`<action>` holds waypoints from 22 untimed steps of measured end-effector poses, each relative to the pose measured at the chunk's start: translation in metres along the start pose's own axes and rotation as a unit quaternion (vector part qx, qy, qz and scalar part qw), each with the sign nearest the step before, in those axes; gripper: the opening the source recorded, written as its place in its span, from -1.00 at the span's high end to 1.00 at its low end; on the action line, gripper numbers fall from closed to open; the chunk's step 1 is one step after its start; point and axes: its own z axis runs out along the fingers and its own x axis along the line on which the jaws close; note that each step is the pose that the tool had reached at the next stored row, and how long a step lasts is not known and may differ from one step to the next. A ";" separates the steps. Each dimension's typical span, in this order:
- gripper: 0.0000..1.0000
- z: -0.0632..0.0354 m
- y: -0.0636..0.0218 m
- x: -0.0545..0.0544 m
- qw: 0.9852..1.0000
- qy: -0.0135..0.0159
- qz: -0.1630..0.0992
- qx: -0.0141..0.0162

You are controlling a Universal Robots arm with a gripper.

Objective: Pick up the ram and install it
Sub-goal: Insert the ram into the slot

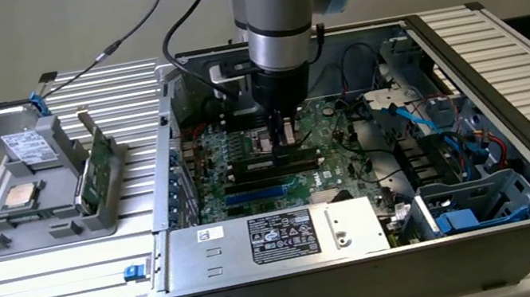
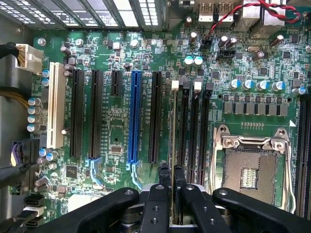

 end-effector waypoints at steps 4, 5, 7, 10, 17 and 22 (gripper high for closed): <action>0.72 0.0011 -0.0001 0.000 1.000 0.000 0.001 0.000; 0.72 0.0014 -0.0001 0.000 1.000 0.000 0.002 0.000; 0.72 0.0020 -0.0002 0.000 1.000 0.000 0.004 0.000; 0.72 0.0024 -0.0002 0.000 1.000 0.000 0.005 0.000; 0.72 0.0034 -0.0002 0.000 1.000 0.000 0.007 0.000; 0.72 0.0043 -0.0003 0.000 1.000 0.000 0.007 -0.001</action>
